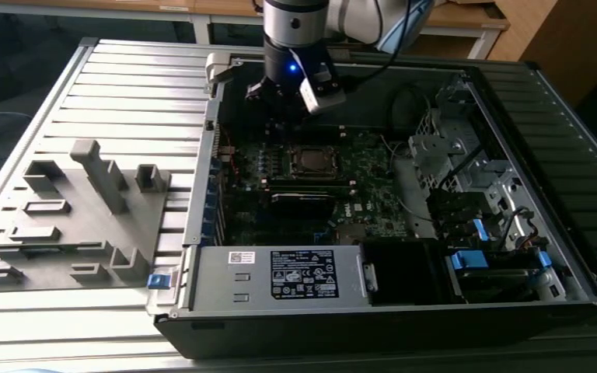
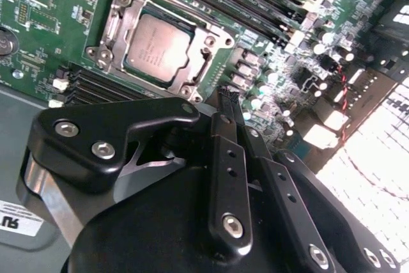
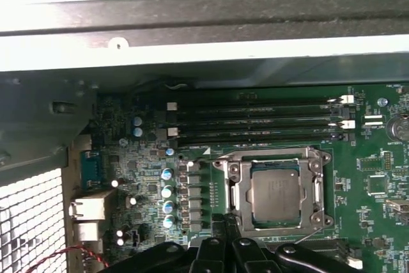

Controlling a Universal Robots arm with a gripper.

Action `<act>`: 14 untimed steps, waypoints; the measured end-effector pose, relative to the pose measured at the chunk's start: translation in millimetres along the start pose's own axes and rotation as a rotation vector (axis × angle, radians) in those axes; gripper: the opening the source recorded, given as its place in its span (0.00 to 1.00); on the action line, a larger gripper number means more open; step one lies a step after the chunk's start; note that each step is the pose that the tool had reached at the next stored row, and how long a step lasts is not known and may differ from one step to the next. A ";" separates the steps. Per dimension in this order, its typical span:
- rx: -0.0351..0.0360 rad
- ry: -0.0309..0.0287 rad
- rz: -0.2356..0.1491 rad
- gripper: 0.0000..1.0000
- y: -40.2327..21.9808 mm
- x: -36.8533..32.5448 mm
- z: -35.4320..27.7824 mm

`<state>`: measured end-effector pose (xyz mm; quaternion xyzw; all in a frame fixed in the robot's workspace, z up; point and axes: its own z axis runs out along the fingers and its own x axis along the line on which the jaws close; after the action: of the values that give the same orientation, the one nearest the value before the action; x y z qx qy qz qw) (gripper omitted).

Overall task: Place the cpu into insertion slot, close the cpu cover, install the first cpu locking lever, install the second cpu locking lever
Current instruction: 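Install the first cpu locking lever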

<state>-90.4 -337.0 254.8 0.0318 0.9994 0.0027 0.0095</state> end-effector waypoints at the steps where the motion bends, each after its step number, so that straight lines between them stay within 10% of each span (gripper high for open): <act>1: 0.0000 0.0000 0.000 0.11 -0.1 0.9 0.0; 14: -0.0036 0.0004 0.000 0.11 -0.7 9.2 -0.4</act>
<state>-99.6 -337.1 255.0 0.0319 0.9994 0.0045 0.0094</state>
